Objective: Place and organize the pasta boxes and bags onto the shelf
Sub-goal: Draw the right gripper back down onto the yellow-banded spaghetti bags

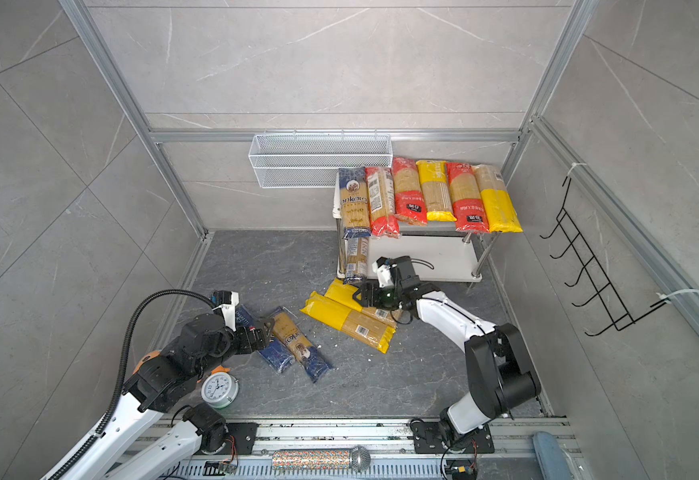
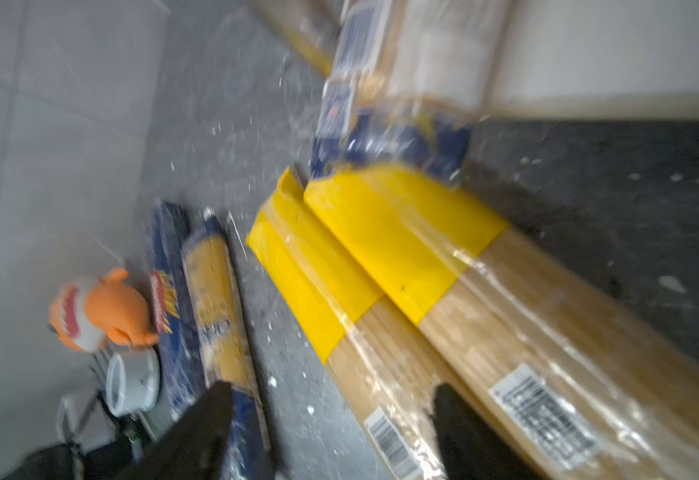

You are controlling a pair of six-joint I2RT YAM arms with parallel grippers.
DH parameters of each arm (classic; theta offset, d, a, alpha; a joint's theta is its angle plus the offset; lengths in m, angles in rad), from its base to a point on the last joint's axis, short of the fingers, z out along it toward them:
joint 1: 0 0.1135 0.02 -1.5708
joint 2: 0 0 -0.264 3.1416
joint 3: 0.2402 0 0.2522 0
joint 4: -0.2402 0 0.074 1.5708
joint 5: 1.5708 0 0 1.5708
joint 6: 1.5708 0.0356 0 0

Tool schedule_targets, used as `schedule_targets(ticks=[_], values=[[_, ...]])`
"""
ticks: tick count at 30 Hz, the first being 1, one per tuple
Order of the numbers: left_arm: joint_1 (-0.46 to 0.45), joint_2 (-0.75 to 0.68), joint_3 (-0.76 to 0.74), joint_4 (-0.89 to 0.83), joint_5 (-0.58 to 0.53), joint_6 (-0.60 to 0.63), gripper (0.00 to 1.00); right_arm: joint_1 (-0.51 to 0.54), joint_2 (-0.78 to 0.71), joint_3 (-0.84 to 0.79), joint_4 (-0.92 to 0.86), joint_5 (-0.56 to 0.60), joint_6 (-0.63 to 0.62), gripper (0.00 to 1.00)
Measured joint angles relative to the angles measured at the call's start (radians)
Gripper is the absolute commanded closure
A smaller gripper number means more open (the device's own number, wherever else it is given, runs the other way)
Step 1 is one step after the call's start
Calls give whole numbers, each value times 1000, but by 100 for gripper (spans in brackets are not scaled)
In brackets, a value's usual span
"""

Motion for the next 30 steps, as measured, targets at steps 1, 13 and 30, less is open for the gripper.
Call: schedule_targets(ticks=[1, 13, 30], values=[[0, -10, -10, -3, 8, -13, 0, 37, -20, -25, -11, 21, -3, 13], [0, -98, -195, -8, 54, -163, 0, 209, -89, -162, -102, 256, -11, 11], [0, -80, -228, 3, 69, -207, 0, 235, 58, -71, -145, 473, -49, 0]])
